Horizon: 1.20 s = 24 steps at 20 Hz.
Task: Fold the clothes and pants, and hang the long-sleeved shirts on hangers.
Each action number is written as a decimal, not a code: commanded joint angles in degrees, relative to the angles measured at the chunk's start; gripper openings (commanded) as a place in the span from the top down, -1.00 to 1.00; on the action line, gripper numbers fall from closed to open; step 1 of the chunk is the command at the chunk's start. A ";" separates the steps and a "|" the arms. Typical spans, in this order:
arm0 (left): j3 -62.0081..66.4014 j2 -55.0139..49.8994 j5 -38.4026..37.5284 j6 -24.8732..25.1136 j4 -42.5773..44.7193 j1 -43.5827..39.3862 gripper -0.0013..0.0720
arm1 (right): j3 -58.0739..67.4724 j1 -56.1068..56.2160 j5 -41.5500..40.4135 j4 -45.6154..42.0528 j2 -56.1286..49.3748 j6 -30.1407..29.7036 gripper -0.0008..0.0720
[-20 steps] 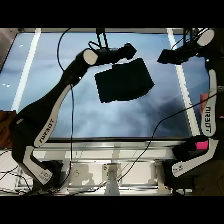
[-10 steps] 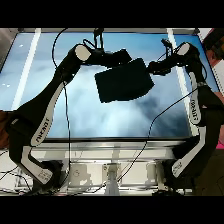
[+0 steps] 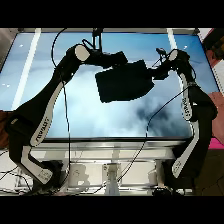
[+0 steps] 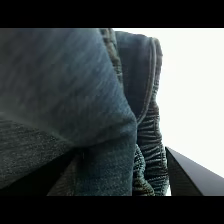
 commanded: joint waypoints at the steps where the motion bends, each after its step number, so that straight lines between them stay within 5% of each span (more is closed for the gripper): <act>1: -0.02 0.04 -0.39 0.00 1.66 0.07 -0.92 | 0.15 -0.59 4.68 -0.15 -2.36 1.38 -0.62; 5: -0.02 0.04 -1.18 0.00 1.66 0.04 -0.92 | 0.13 -3.78 11.10 19.56 -5.68 2.25 -0.63; 9: -0.02 0.04 -1.20 0.00 1.66 0.07 -0.92 | -1.40 -3.34 6.43 32.41 -6.54 1.03 -0.60; 11: -0.02 0.04 -1.18 0.00 1.66 0.07 -0.92 | -1.40 -1.33 5.20 32.13 -6.51 -1.77 -0.08; 13: -0.02 0.04 -1.18 0.02 1.68 0.07 -0.92 | -1.36 1.42 5.84 32.33 -6.38 -2.36 0.78; 14: -0.02 0.04 -1.18 0.00 1.68 0.07 -0.92 | -1.36 2.91 6.93 32.26 -6.23 -2.58 0.89; 18: -0.02 0.04 -1.18 0.00 1.66 0.07 -0.92 | -1.38 8.00 8.92 31.80 -3.48 -4.31 0.89; 24: -0.02 0.33 -1.27 0.00 1.62 0.92 -0.92 | -1.36 9.31 -4.48 19.52 5.53 3.15 0.89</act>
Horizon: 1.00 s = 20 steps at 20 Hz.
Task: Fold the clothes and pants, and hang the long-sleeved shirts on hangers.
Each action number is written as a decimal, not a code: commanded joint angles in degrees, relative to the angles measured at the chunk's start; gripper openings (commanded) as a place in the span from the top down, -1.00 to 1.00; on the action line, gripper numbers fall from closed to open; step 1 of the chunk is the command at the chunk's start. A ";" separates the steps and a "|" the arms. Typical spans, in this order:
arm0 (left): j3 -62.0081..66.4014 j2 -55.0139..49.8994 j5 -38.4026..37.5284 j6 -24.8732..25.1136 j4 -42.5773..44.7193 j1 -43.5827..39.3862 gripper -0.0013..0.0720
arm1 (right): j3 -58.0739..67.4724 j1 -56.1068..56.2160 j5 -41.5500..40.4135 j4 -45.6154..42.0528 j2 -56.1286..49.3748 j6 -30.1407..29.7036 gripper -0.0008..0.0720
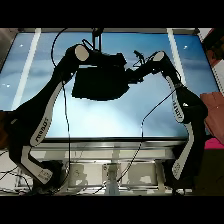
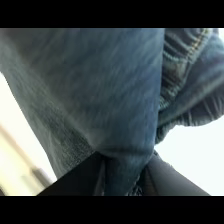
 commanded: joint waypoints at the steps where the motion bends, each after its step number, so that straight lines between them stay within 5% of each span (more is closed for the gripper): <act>1: -0.02 0.39 -0.04 0.00 0.00 0.98 -0.92 | 0.02 -0.44 -6.60 -10.78 5.64 4.85 0.89; 5: -0.02 1.29 -0.87 0.04 0.02 4.35 -0.92 | 0.02 -5.60 -6.67 -20.83 12.48 8.04 0.89; 10: -0.02 3.15 -11.15 -0.02 -0.04 12.28 -0.92 | -0.02 -12.33 -1.64 -21.84 14.64 8.76 0.89; 16: -0.02 3.13 -18.93 -0.02 -0.24 15.76 -0.92 | -1.16 -2.91 -2.36 -6.08 12.55 3.56 0.89; 20: -0.02 3.13 -19.80 -0.02 -0.66 15.65 -0.92 | 1.66 7.26 -6.51 -4.17 12.55 3.19 0.89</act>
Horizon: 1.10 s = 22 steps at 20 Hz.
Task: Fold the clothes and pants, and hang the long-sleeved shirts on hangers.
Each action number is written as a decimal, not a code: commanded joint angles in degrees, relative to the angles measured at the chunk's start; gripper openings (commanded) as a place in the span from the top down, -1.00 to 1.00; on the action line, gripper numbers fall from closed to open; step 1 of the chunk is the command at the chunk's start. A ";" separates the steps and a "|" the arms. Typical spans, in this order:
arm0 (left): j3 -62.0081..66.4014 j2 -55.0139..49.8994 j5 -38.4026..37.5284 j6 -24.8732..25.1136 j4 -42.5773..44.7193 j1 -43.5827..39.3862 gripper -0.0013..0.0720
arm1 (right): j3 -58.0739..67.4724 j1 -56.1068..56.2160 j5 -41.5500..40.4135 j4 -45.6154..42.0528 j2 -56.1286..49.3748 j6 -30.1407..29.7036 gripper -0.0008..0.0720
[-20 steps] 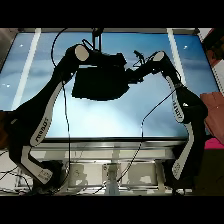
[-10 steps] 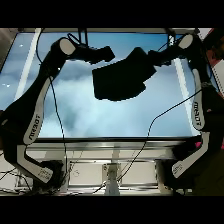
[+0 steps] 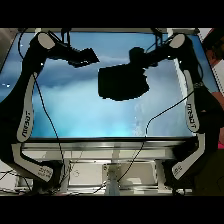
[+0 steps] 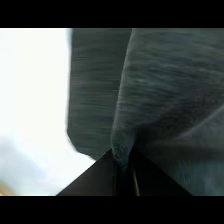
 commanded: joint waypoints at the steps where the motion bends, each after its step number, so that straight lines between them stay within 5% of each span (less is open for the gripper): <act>1: -0.02 0.04 -2.19 0.00 -0.42 0.35 -0.92 | 1.36 7.32 -4.04 4.07 0.00 -1.20 0.89; 5: -0.02 0.04 -4.15 0.02 -0.35 0.46 -0.92 | 1.29 6.12 -7.41 3.28 1.62 -0.87 0.89; 10: -0.02 0.02 -4.07 0.04 -0.33 0.46 -0.92 | -8.50 -2.49 -5.53 -4.61 1.40 6.58 0.89; 13: -0.02 -0.02 -4.02 0.04 -0.33 0.46 -0.92 | -15.06 -6.10 -2.51 -5.81 1.33 4.11 0.89; 14: -0.02 -0.02 -4.02 0.04 -0.33 0.46 -0.92 | -16.00 -6.78 -1.95 -5.97 1.33 2.60 0.68; 16: -0.02 -0.02 -4.02 0.04 -0.33 0.46 -0.92 | -16.26 -7.50 -1.57 -7.87 1.38 0.04 -0.77; 22: -0.02 -0.02 -4.02 0.02 -0.35 0.46 -0.92 | -10.97 -8.55 3.26 -20.15 1.49 0.52 -0.86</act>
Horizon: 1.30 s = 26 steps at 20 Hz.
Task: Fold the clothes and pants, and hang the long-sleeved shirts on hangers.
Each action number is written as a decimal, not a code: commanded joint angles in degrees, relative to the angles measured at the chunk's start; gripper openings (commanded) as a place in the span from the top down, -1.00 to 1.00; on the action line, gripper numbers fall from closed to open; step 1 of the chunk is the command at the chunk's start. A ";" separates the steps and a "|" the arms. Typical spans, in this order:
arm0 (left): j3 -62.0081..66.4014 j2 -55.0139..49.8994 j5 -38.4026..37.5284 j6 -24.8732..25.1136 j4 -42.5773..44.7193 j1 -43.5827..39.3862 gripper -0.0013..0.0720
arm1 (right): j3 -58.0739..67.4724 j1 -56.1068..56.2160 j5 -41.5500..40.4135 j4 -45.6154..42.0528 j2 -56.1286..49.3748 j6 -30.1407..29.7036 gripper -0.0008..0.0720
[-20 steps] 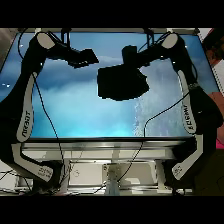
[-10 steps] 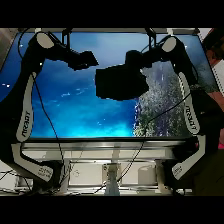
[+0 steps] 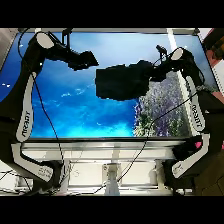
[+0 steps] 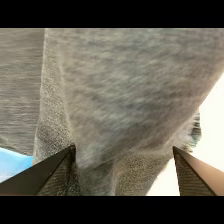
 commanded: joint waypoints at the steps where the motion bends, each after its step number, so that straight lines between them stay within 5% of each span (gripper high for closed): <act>1: -0.02 -0.02 0.00 0.00 0.02 0.07 -0.92 | 4.04 -0.81 4.24 -10.67 0.02 0.17 -0.86; 7: -0.02 -0.13 0.39 -0.02 0.02 0.04 -0.92 | 15.45 -0.83 8.52 -11.63 0.02 1.66 -0.86; 15: -0.02 -0.70 0.39 0.00 0.02 -0.04 -0.92 | 13.44 -0.83 5.55 -4.81 -6.71 1.68 -0.89; 19: -0.02 -0.70 0.37 0.02 0.04 -0.04 -0.92 | 13.44 -1.38 8.90 -10.69 -11.61 1.86 -0.89; 26: -0.02 -0.68 0.13 0.00 0.02 -0.04 -0.92 | 13.42 -7.34 11.04 6.47 -17.49 1.81 -0.90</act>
